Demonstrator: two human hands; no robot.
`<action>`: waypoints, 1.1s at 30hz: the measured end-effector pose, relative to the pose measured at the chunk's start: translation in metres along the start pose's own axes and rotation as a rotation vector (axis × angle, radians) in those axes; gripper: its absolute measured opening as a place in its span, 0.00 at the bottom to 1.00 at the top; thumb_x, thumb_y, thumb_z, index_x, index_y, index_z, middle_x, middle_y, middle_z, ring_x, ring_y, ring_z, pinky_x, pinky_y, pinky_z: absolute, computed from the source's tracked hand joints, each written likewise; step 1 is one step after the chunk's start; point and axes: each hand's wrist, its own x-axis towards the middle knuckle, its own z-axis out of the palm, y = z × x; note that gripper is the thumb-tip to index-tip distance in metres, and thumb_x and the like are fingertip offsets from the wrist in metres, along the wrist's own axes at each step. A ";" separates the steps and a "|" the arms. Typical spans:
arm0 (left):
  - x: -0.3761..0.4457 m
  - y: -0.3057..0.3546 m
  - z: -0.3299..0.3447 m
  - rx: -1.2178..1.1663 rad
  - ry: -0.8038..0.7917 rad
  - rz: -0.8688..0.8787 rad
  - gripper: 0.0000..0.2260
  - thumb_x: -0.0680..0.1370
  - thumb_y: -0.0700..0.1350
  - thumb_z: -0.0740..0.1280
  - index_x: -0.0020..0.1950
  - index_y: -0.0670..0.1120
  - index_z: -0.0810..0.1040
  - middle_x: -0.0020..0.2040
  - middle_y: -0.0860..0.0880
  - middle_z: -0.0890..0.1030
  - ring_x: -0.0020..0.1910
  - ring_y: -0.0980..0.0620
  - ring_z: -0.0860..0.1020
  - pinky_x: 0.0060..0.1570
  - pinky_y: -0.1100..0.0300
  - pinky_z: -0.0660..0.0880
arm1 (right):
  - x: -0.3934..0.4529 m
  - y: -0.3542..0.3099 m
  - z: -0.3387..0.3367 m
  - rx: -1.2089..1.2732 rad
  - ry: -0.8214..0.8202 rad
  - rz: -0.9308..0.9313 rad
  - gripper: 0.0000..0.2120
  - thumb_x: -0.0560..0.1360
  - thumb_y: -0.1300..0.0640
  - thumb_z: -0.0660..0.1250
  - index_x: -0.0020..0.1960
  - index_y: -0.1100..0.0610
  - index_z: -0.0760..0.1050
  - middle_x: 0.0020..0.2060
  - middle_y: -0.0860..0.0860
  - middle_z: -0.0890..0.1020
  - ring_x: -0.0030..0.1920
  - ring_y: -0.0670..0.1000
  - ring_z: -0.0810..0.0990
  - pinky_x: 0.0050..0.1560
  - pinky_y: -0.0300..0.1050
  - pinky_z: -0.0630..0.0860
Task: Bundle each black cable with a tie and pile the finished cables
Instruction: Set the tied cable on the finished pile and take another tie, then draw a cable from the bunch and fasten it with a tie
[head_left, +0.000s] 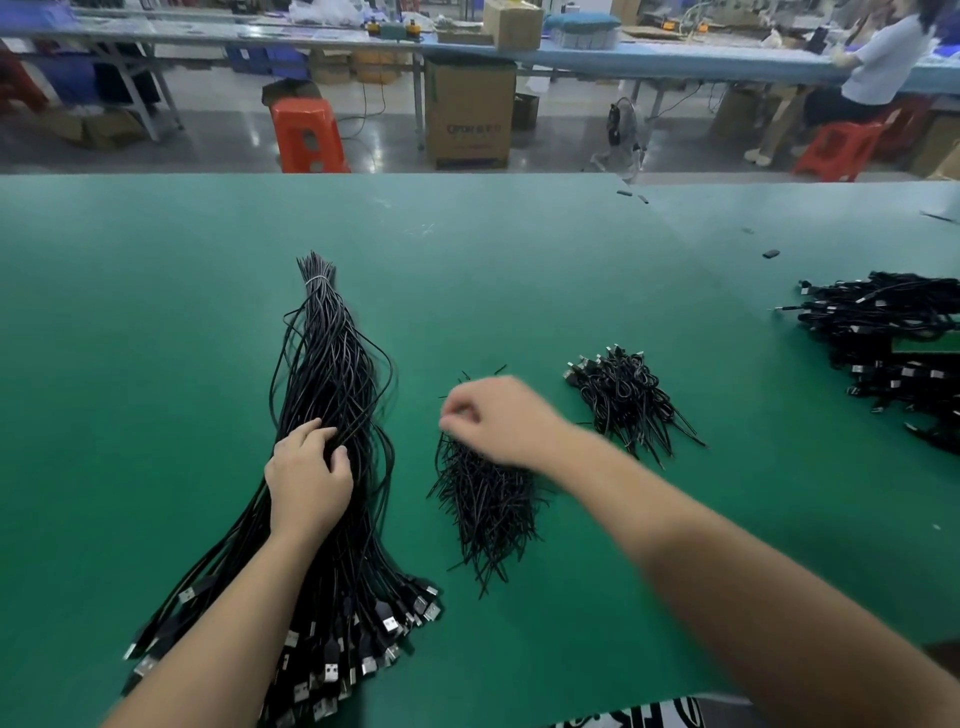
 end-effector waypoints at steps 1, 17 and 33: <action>0.000 -0.001 -0.001 -0.030 0.005 -0.003 0.14 0.80 0.43 0.67 0.64 0.41 0.79 0.70 0.46 0.75 0.71 0.44 0.68 0.71 0.42 0.61 | -0.003 -0.015 0.017 0.026 -0.083 -0.047 0.11 0.81 0.51 0.63 0.60 0.50 0.80 0.52 0.46 0.84 0.43 0.45 0.82 0.49 0.48 0.83; 0.000 -0.005 -0.005 -0.148 0.011 -0.010 0.13 0.79 0.41 0.66 0.63 0.42 0.81 0.70 0.47 0.76 0.72 0.46 0.68 0.73 0.44 0.60 | -0.027 -0.048 0.107 0.020 -0.058 -0.218 0.09 0.82 0.54 0.58 0.55 0.55 0.75 0.50 0.52 0.80 0.47 0.55 0.78 0.49 0.51 0.76; -0.007 0.002 -0.005 -0.070 0.028 0.013 0.18 0.82 0.44 0.62 0.70 0.40 0.75 0.70 0.44 0.75 0.72 0.45 0.68 0.72 0.43 0.62 | -0.045 -0.044 0.021 0.947 0.284 0.105 0.28 0.84 0.41 0.52 0.30 0.47 0.77 0.26 0.45 0.75 0.28 0.43 0.71 0.31 0.38 0.68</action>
